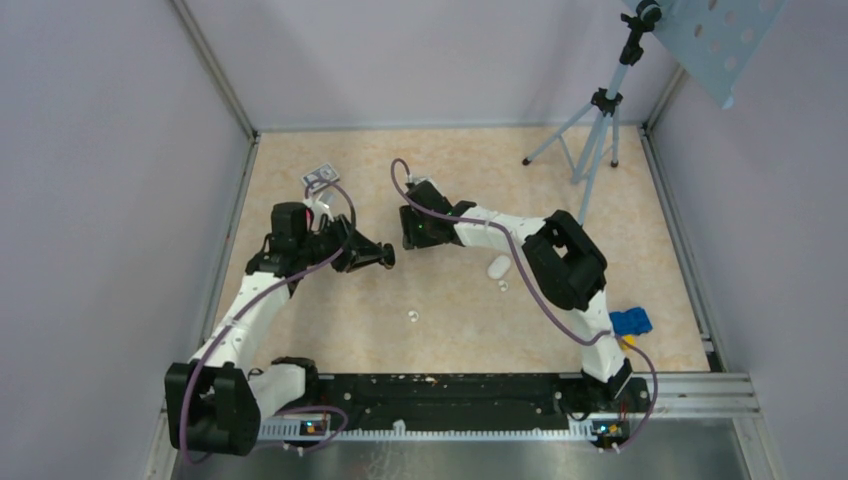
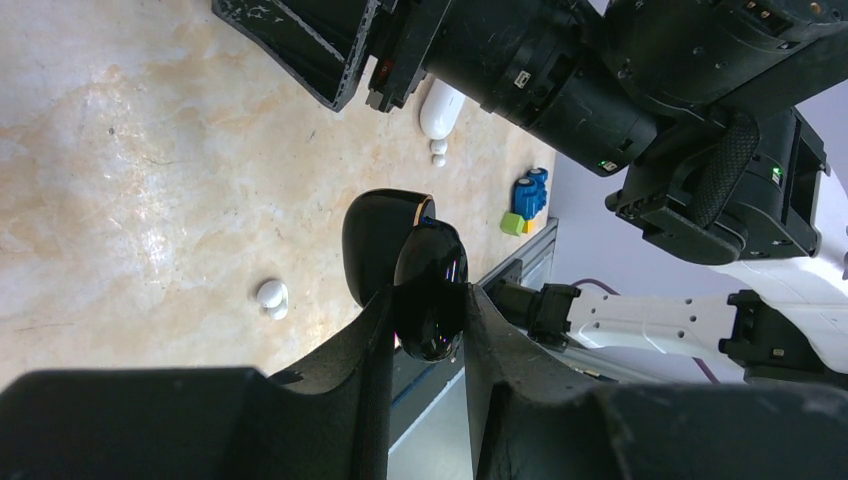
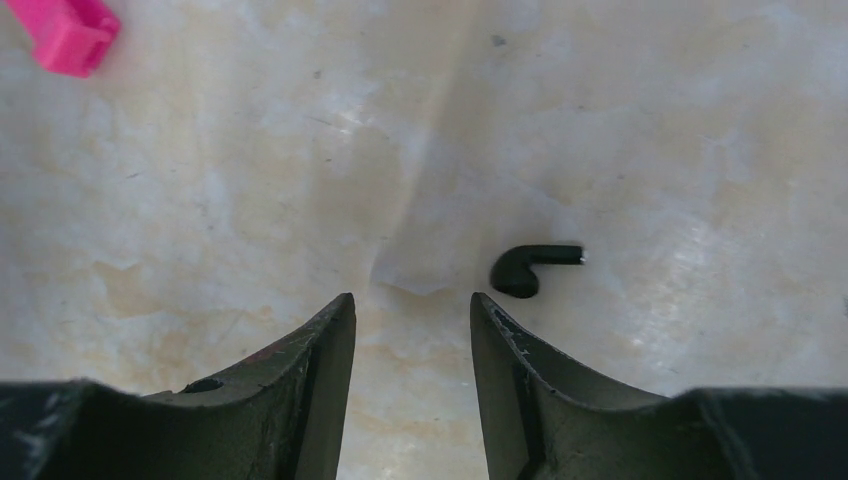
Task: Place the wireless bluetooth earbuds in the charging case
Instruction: Adjust the left earbud at the center of the board.
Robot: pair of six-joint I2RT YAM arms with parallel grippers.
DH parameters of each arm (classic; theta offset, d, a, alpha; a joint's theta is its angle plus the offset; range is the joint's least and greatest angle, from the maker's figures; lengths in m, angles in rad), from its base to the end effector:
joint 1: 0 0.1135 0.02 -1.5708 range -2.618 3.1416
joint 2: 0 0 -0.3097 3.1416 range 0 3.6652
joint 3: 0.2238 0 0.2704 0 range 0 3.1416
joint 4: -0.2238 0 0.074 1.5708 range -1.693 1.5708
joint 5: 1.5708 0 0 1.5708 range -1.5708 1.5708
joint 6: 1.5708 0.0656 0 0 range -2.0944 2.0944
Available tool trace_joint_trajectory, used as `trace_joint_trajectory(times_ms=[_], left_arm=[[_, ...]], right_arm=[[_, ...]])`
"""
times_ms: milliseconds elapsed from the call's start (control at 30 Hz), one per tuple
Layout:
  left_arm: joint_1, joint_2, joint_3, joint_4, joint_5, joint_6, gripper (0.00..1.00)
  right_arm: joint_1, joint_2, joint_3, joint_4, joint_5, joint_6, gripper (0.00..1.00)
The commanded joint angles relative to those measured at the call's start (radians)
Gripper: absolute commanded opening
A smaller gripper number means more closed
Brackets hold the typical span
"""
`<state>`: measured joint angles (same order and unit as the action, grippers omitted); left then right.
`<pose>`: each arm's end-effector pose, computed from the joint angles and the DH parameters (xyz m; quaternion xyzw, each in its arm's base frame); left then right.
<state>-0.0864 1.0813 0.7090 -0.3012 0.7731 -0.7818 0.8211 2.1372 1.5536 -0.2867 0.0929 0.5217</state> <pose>0.2315 -0.0660 0.2714 -0.1306 0.8403 -0.4772 0.2216 0.3650 0.3831 0.1731 -0.1242 0.9302 0.1791 0.2955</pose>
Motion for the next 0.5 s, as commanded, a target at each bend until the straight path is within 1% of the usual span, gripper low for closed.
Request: trace_joint_trajectory(times_ms=[0,167,233,333,467], left_arm=[[0.007,-0.033,0.010,0.008,0.010,0.021,0.00],[0.012,-0.044,0.010,-0.004,0.009,0.028,0.00],[0.014,-0.046,0.010,-0.008,0.010,0.031,0.00],[0.016,-0.050,0.013,-0.013,0.007,0.035,0.00],[0.017,-0.052,0.016,-0.017,0.008,0.035,0.00]], right_arm=[[-0.003,0.023,0.061,0.070,-0.119,0.010,0.46],[-0.005,-0.001,0.082,0.044,-0.097,-0.135,0.46],[-0.008,-0.020,0.067,0.031,-0.053,-0.213,0.46],[-0.019,-0.048,0.031,0.048,-0.036,-0.342,0.46],[-0.022,-0.091,-0.013,0.087,-0.064,-0.563,0.43]])
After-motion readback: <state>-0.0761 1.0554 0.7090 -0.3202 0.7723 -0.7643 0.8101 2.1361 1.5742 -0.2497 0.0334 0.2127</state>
